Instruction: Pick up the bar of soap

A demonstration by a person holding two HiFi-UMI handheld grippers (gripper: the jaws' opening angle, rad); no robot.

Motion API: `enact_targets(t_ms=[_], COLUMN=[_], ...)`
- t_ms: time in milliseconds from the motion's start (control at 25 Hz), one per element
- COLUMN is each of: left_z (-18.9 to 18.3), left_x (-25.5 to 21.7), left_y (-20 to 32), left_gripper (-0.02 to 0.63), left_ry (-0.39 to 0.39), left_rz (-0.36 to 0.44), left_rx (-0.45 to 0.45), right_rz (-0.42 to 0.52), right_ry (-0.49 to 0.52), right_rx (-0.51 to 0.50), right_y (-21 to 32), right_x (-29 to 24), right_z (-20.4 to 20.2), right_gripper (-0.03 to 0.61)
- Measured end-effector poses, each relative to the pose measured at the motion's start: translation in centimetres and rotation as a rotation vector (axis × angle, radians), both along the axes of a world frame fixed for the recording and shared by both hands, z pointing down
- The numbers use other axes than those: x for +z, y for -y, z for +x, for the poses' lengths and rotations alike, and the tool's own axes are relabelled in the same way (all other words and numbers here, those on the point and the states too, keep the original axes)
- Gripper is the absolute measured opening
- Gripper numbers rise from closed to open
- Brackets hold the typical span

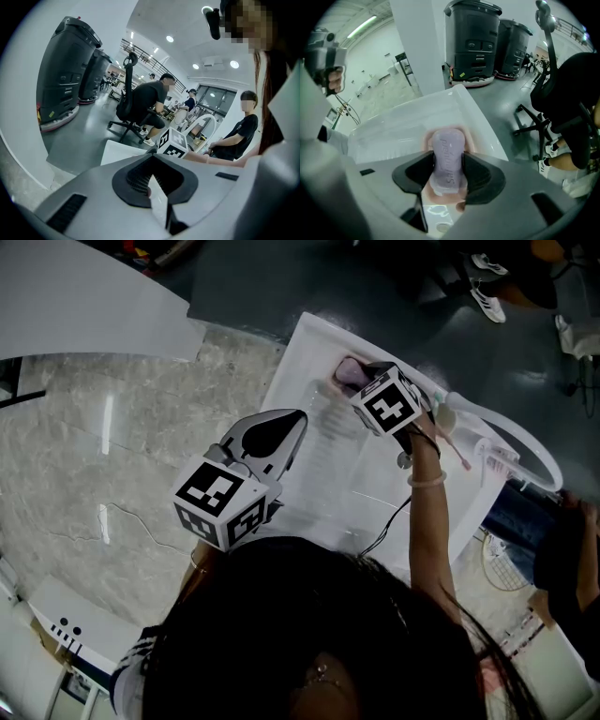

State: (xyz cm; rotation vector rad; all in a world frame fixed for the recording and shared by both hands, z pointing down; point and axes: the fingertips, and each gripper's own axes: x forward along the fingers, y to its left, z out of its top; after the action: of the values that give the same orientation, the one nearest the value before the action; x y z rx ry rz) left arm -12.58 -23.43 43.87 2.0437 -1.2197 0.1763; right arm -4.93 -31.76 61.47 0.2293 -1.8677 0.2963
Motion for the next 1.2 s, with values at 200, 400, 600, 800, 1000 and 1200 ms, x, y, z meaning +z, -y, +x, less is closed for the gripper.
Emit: enact_targets(t_ms=[200, 400, 600, 800, 1000, 1200], left_z=[0.1, -0.1, 0.1, 0.2, 0.4, 0.9], left_x=[-0.1, -0.1, -0.3, -0.9, -1.3, -1.7], left_y=[0.1, -0.1, -0.3, -0.5, -0.7, -1.1], left_gripper=[0.006, 0.006, 0.006, 0.006, 0.006, 0.006], left_ry=[-0.001, 0.003, 0.008, 0.014, 0.022, 0.024], left_rz=[0.003, 0.003, 0.010, 0.020, 0.030, 0.040], left_rx=[0.000, -0.004, 0.000, 0.004, 0.008, 0.019], right_rz=[-0.014, -0.001, 0.018, 0.015, 0.018, 0.028], right_ry=[0.021, 0.050, 0.070, 0.106, 0.122, 0.122], right_rx=[0.073, 0.115, 0.135, 0.172, 0.197, 0.207], right_y=[0.2, 0.3, 0.4, 0.4, 0.4, 0.4], right_x=[0.2, -0.1, -0.2, -0.6, -1.1, -1.3], right_z=[0.3, 0.3, 0.3, 0.3, 0.7, 1.2], right_gripper=[0.195, 0.195, 0.195, 0.193, 0.189, 0.186])
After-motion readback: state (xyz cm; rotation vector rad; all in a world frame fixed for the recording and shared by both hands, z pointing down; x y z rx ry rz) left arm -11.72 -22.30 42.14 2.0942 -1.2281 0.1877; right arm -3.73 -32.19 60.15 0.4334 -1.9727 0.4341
